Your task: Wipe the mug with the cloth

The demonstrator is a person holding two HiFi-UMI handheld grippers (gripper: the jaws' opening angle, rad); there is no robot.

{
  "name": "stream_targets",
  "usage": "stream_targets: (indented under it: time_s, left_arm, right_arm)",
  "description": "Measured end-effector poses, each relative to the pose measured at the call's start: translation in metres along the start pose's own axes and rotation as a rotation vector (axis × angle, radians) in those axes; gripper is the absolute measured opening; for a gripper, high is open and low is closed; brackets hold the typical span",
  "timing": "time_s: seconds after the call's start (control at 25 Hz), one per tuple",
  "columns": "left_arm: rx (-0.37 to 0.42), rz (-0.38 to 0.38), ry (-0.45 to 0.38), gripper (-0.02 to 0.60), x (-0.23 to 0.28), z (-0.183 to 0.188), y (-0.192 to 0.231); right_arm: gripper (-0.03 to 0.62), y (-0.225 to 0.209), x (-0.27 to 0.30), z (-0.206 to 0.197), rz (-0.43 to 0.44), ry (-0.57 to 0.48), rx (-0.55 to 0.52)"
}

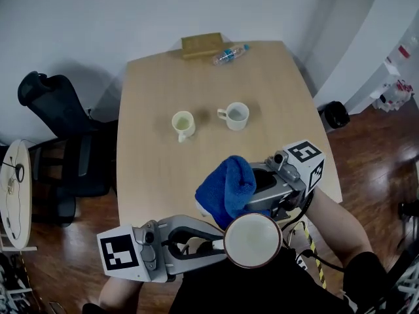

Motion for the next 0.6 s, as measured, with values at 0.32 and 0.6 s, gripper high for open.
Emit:
stream_targets:
  time_s: [0.32,0.6]
  left_arm:
    - [-0.033,0.031,-0.063,0.067,0.003,-0.004,0.005]
    - [-0.078,0.494,-0.178,0.067,-0.028,-0.007,0.048]
  right_arm:
    - [0.129,-0.022,0.015,-0.018,0.105,-0.138,0.179]
    - [0.129,-0.007,-0.065,0.051,-0.546,-0.391,-0.278]
Point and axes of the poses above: the fingertips, and each gripper's own axes: x forward along the fingers, y to its left, z out of its top, the point moved 7 cm from there along -x, backward along the fingers, and after that the axes turned 13 degrees about x, right-handed, at the moved point
